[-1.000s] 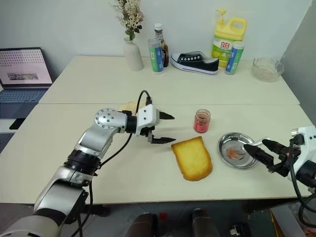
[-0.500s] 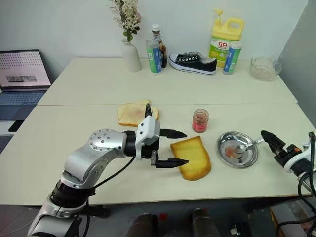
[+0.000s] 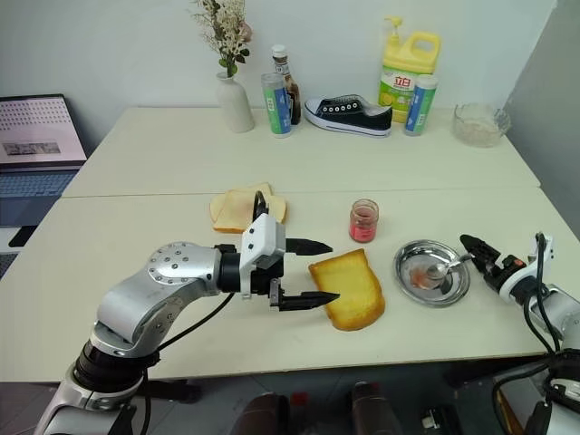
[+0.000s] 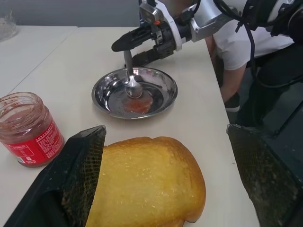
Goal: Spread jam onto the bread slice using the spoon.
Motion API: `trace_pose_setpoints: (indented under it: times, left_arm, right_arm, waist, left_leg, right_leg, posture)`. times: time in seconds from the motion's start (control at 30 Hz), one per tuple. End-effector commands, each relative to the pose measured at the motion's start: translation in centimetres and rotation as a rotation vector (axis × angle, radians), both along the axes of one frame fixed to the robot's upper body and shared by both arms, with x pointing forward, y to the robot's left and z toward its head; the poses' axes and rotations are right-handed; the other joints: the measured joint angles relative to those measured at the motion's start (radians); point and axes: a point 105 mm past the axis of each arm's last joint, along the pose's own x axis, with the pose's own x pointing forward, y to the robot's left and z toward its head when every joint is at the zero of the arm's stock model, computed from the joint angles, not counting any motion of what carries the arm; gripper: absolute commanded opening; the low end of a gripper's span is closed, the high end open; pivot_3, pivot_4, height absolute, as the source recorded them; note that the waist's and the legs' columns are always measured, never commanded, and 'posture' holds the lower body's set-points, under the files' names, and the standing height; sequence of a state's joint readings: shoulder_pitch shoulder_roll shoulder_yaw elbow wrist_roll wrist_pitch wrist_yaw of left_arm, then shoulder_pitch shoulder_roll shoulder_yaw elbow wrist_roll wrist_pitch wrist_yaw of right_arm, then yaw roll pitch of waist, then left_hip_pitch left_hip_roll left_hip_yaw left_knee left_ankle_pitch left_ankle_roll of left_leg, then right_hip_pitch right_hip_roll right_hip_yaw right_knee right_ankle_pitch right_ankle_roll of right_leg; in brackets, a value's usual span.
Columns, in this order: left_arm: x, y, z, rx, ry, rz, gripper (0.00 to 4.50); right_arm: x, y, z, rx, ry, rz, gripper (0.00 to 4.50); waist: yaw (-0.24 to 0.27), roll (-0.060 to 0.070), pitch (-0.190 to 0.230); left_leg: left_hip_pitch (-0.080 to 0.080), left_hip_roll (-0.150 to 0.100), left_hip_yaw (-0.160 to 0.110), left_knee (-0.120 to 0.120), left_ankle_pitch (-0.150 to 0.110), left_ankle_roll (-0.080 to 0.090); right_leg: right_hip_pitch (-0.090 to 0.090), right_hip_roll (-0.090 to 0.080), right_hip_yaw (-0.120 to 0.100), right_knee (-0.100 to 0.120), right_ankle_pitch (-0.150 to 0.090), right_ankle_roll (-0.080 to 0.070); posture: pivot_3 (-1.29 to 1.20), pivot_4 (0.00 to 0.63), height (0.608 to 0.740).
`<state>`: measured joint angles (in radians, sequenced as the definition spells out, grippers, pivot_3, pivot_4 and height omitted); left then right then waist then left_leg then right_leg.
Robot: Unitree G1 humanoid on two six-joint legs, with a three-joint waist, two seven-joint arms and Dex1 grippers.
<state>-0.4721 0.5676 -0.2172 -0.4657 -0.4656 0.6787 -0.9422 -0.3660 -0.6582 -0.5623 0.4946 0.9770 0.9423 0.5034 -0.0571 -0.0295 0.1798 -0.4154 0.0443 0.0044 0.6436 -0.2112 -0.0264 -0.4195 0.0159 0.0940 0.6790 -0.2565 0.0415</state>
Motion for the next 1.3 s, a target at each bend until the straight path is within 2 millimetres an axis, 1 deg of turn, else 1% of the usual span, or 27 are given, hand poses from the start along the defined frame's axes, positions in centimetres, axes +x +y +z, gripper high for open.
trace_pose_setpoints:
  times: [0.03,0.1,0.2,0.23,0.43,0.5,0.53,0.57,0.67,0.77,0.9,1.0,1.03,1.1,1.17,1.23,1.3]
  left_arm:
    - [-0.2,0.2,1.2,-0.017,-0.049,0.0,4.27]
    - [-0.2,0.3,1.2,-0.014,-0.047,0.0,4.27]
    - [-0.2,0.3,1.2,-0.01,-0.049,0.0,4.33]
    - [-0.2,0.4,1.2,-0.01,-0.048,0.0,4.33]
    - [0.0,0.3,1.4,-0.024,-0.049,0.008,4.33]
    - [-0.1,0.3,1.3,-0.023,-0.048,0.005,4.33]
    - [-0.1,0.3,1.2,-0.02,-0.047,0.004,4.33]
    - [-0.1,0.3,1.1,-0.019,-0.046,0.002,4.33]
    - [0.0,0.4,1.1,-0.018,-0.046,0.002,4.33]
    - [0.1,0.6,1.0,-0.018,-0.044,0.009,4.33]
    - [0.4,1.8,0.8,-0.014,-0.033,0.057,4.33]
    - [0.8,2.8,0.6,-0.014,-0.024,0.099,4.33]
    - [1.0,3.2,0.7,-0.021,-0.021,0.117,4.33]
    - [1.7,3.8,1.0,-0.057,-0.018,0.172,4.33]
    - [2.4,4.1,1.2,-0.087,-0.021,0.223,4.33]
    - [2.8,3.9,1.1,-0.108,-0.018,0.246,4.33]
    - [3.1,3.4,0.9,-0.138,-0.01,0.262,4.33]
  right_arm:
    - [0.6,-0.3,-0.1,-0.03,-0.015,0.002,4.5]
    - [0.9,-0.6,0.0,-0.027,-0.022,-0.006,4.5]
    - [1.1,-0.9,0.5,-0.01,-0.044,-0.015,3.9]
    - [1.1,-0.9,0.6,-0.007,-0.047,-0.013,3.61]
    - [0.6,-1.0,0.9,0.006,-0.063,-0.002,1.3]
    - [0.4,-1.0,1.1,0.008,-0.068,0.0,0.63]
    - [0.4,-1.0,1.2,0.008,-0.073,0.001,0.17]
    - [0.3,-1.0,1.3,0.008,-0.076,0.001,0.02]
    - [0.0,-1.0,2.0,0.005,-0.096,0.004,0.02]
    - [-0.4,-0.7,3.4,-0.009,-0.136,0.021,0.02]
    - [-1.4,0.5,6.1,-0.046,-0.211,0.047,0.02]
    - [-1.8,1.7,8.6,-0.062,-0.278,0.057,0.02]
    - [-1.8,2.2,9.5,-0.065,-0.303,0.061,0.02]
    - [-1.5,3.9,11.7,-0.089,-0.366,0.081,0.02]
    - [-0.9,6.0,13.2,-0.15,-0.407,0.123,0.02]
    - [-0.4,7.9,13.8,-0.205,-0.424,0.172,0.02]
    - [0.8,9.8,14.6,-0.254,-0.446,0.197,0.02]
  waist:
    - [0.0,0.0,0.0]
    - [-0.001,0.0,0.0]
    - [-0.001,0.0,0.0]
    - [-0.001,0.0,0.0]
    - [0.0,0.0,0.0]
    - [0.0,0.0,0.0]
    - [0.0,0.0,0.0]
    - [0.0,0.0,0.0]
    - [0.0,0.0,0.0]
    - [0.0,0.0,0.0]
    - [-0.001,0.0,0.0]
    - [-0.004,0.0,0.0]
    - [-0.003,0.0,0.0]
    - [-0.004,0.0,0.0]
    - [-0.005,0.0,0.0]
    - [-0.004,0.0,0.0]
    - [-0.003,0.0,0.0]
  left_leg:
    - [0.0,0.0,0.0,0.0,0.0,0.0]
    - [0.0,0.0,0.0,0.0,0.0,0.0]
    - [0.0,0.0,0.0,0.0,0.0,0.0]
    - [0.0,0.0,0.0,0.0,0.0,0.0]
    - [0.0,0.0,0.0,0.0,0.0,0.0]
    - [0.0,0.0,0.0,0.0,0.0,0.0]
    - [0.0,0.0,0.0,0.0,0.0,0.0]
    - [0.0,0.0,0.0,0.0,0.0,0.0]
    - [0.0,0.0,0.0,0.0,0.0,0.0]
    - [0.0,0.0,0.0,0.0,0.0,0.0]
    - [0.0,0.0,0.0,0.0,0.0,0.0]
    - [0.0,0.0,0.0,-0.001,0.0,0.0]
    - [0.0,0.0,0.0,-0.001,0.0,0.0]
    - [0.0,0.0,0.0,-0.001,0.0,0.0]
    - [0.0,0.0,0.0,-0.001,0.0,0.0]
    - [0.0,0.0,0.0,-0.001,0.0,0.0]
    - [-0.001,0.0,0.0,-0.001,0.0,0.0]
  right_leg:
    - [0.0,0.0,0.0,0.0,0.0,0.0]
    - [0.0,0.0,0.0,0.0,0.0,0.0]
    - [0.0,0.0,0.0,0.0,0.0,0.0]
    - [0.0,0.0,0.001,0.0,0.0,0.0]
    - [0.0,0.0,0.001,0.0,0.0,0.0]
    - [0.0,0.0,0.001,0.0,0.0,0.0]
    - [0.0,0.0,0.001,0.0,0.0,0.0]
    - [0.0,0.0,0.001,0.0,0.0,0.0]
    - [0.0,0.0,0.0,0.0,0.0,0.0]
    - [0.0,0.0,0.0,0.0,0.0,0.0]
    - [0.0,0.0,0.0,0.0,0.0,0.0]
    - [-0.001,0.0,0.001,0.0,0.0,0.0]
    - [-0.001,0.0,0.0,0.0,0.0,0.0]
    - [-0.001,0.0,0.0,0.0,0.0,0.0]
    - [-0.001,0.0,0.001,0.0,0.0,0.0]
    - [-0.001,0.0,0.0,0.0,0.0,0.0]
    - [-0.001,0.0,0.0,-0.001,0.0,0.0]
  posture:
    - [0.0,0.15,0.74]
    - [0.0,0.15,0.74]
    - [0.0,0.15,0.74]
    - [0.0,0.15,0.74]
    - [0.0,0.15,0.74]
    - [0.0,0.15,0.74]
    - [0.0,0.15,0.74]
    - [0.0,0.15,0.74]
    - [0.0,0.15,0.74]
    - [0.0,0.15,0.74]
    - [0.0,0.15,0.74]
    - [0.0,0.15,0.74]
    - [0.0,0.15,0.74]
    - [0.0,0.15,0.74]
    - [0.0,0.15,0.74]
    - [0.0,0.15,0.74]
    - [0.0,0.15,0.74]
